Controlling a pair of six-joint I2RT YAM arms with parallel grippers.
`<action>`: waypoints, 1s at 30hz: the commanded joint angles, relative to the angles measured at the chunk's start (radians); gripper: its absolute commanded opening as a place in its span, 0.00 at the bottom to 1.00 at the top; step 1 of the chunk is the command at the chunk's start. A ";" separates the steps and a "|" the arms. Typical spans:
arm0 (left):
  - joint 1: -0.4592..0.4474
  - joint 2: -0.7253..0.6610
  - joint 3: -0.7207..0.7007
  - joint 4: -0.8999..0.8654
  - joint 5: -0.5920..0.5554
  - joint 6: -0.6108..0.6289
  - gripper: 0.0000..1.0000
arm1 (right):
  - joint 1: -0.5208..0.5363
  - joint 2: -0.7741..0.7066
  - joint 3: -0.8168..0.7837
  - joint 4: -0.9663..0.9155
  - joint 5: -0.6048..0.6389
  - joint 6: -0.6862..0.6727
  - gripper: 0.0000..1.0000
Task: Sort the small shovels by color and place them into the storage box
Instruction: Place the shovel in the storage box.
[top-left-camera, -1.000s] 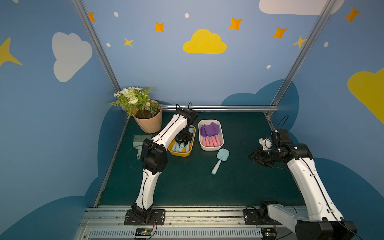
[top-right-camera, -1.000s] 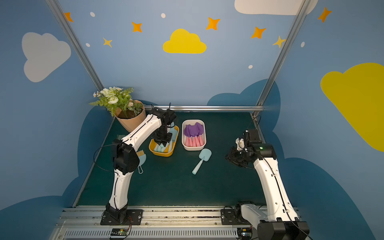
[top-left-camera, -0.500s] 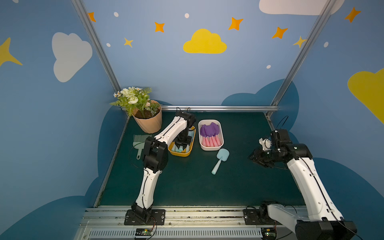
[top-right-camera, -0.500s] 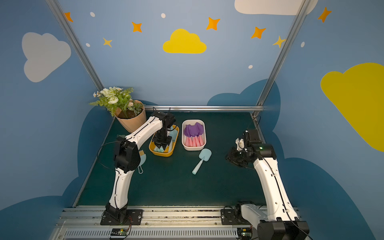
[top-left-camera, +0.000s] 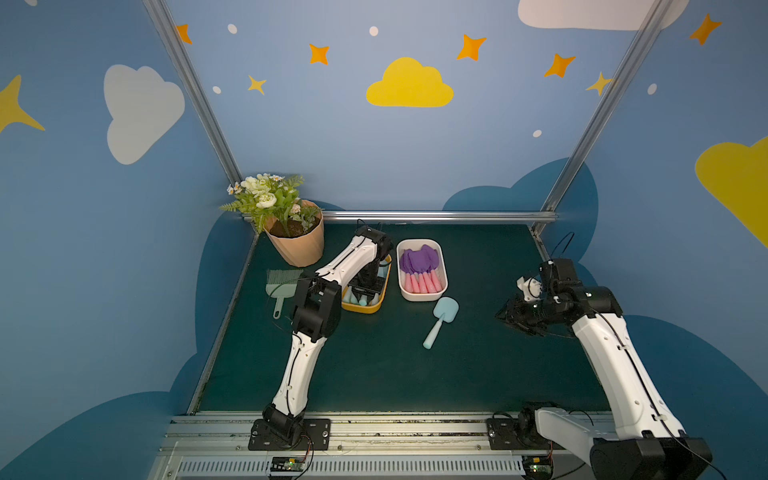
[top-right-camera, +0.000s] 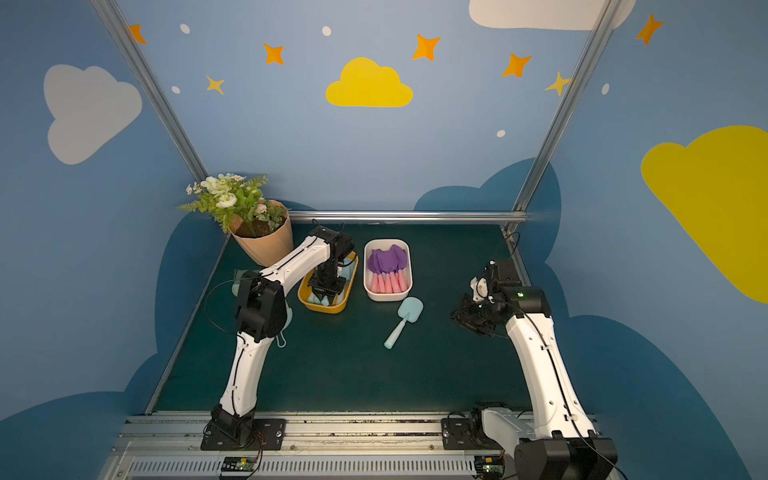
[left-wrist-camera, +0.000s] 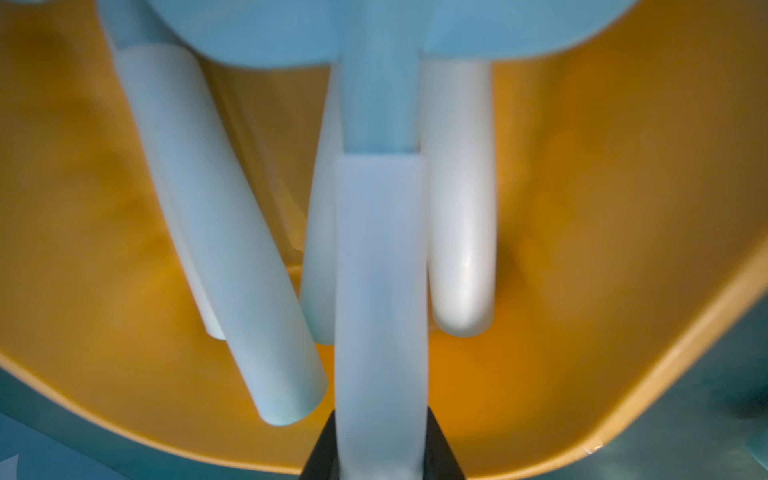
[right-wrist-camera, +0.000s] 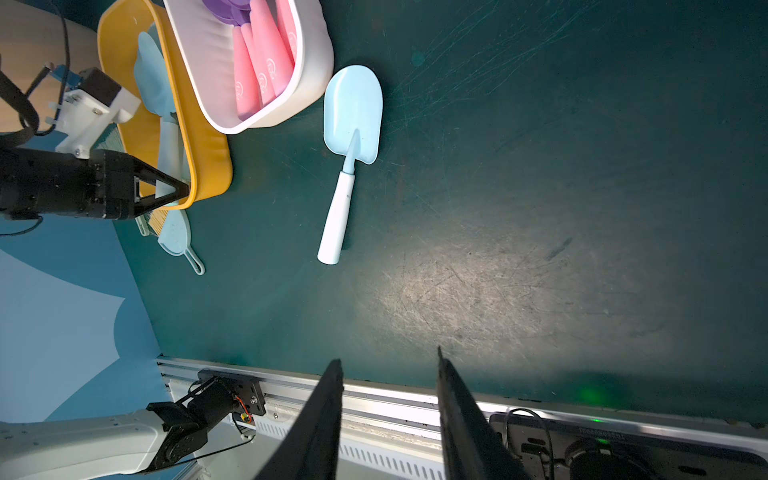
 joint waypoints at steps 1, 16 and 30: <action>-0.002 0.015 0.043 -0.008 0.013 0.020 0.02 | -0.002 0.004 -0.012 0.012 0.007 -0.003 0.39; -0.010 0.057 0.055 -0.013 0.006 0.030 0.02 | -0.002 0.010 -0.012 0.012 0.009 -0.004 0.39; -0.013 0.076 0.042 -0.013 -0.009 0.032 0.09 | -0.002 0.014 -0.017 0.015 0.012 -0.001 0.39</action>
